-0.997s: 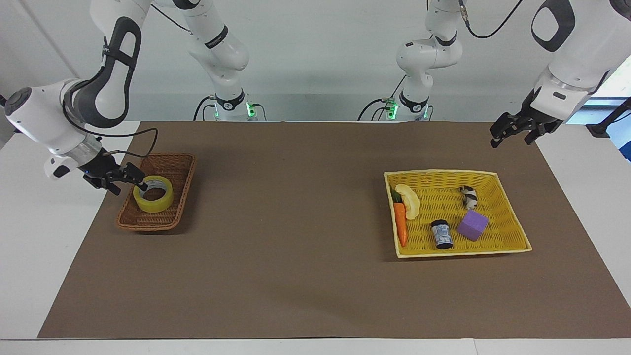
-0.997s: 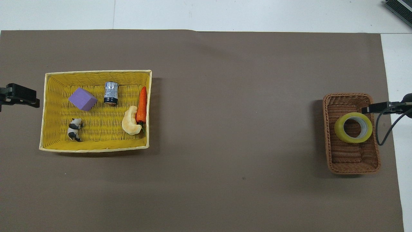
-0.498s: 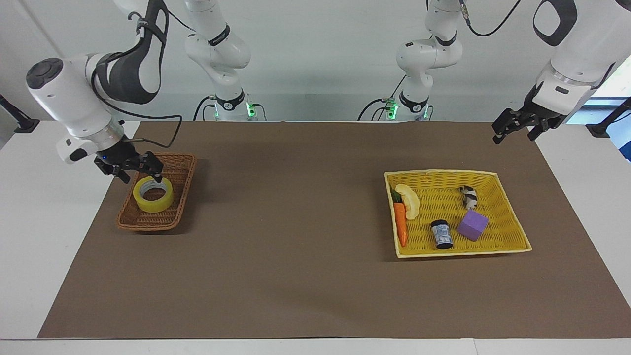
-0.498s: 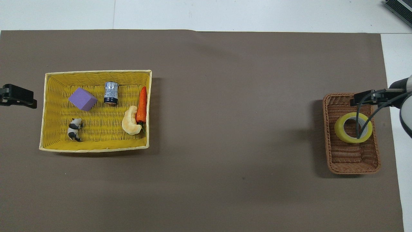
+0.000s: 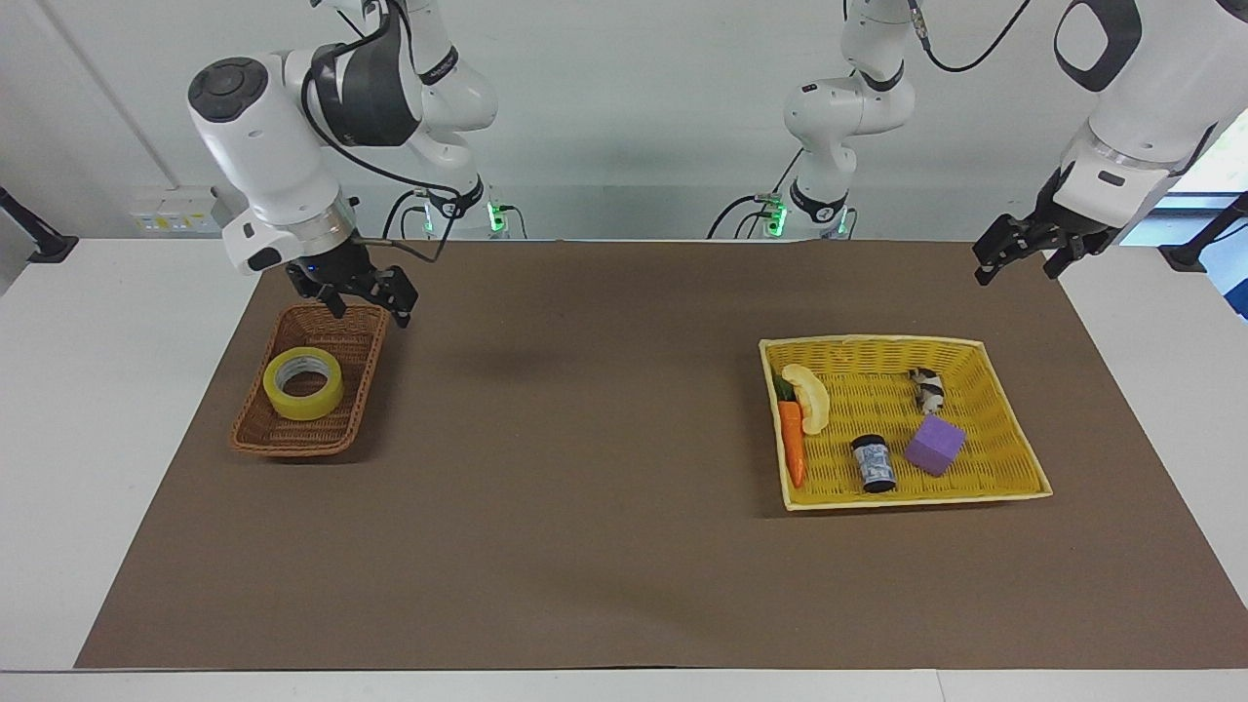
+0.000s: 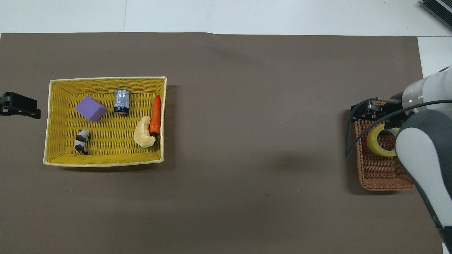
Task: Move tape to another basket
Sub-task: 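Open the right gripper and raise it away from the tape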
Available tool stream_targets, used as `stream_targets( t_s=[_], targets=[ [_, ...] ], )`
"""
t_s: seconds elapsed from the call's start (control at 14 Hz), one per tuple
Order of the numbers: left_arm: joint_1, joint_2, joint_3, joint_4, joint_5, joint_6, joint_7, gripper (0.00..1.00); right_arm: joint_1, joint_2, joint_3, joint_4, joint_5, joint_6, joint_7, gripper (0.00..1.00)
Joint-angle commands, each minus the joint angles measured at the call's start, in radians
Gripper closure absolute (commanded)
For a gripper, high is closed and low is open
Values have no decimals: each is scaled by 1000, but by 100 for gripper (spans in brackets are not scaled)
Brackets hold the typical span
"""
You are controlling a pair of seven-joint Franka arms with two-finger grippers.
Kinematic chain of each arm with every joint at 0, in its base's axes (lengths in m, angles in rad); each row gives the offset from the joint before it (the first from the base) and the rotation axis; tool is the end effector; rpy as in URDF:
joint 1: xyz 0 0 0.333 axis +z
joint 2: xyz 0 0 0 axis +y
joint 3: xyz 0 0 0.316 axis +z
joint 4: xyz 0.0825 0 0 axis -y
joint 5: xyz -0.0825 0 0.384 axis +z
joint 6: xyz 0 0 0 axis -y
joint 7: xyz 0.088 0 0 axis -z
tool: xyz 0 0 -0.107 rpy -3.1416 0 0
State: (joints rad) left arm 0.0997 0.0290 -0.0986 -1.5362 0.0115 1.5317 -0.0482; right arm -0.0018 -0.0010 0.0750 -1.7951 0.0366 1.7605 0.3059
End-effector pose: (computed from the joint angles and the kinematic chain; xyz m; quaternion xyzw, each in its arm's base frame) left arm 0.5595 0.0027 0.6213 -0.9995 -0.0248 0.0166 0.0047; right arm 0.5576 0.0441 0.5347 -0.9925 0.1198 0.0199 0.0144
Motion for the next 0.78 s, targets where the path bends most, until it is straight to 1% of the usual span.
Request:
stream_targets(
  t_s=[0.0, 0.14, 0.28, 0.36, 0.5, 0.71],
  targets=[
    [-5, -1, -3, 2, 16, -15, 5, 0, 55, -51, 2, -32, -24, -10, 110, 0],
    [-35, -1, 13, 5, 27, 13, 4, 0, 85, -74, 5, -11, -24, -22, 142, 0],
    [-137, -5, 123, 4, 27, 19, 8, 0, 85, -89, 8, 49, -23, -76, 144, 0],
    [-168, -6, 160, 1, 22, 19, 8, 0, 83, -90, 8, 98, -23, -120, 142, 0],
    [-179, -8, 165, 1, 21, 10, 11, 0, 68, -85, 2, 195, -23, -205, 128, 0],
    [-178, -15, 160, -4, 18, 1, 18, 0, 48, -86, -38, 307, -21, -308, 92, 0]
  ],
)
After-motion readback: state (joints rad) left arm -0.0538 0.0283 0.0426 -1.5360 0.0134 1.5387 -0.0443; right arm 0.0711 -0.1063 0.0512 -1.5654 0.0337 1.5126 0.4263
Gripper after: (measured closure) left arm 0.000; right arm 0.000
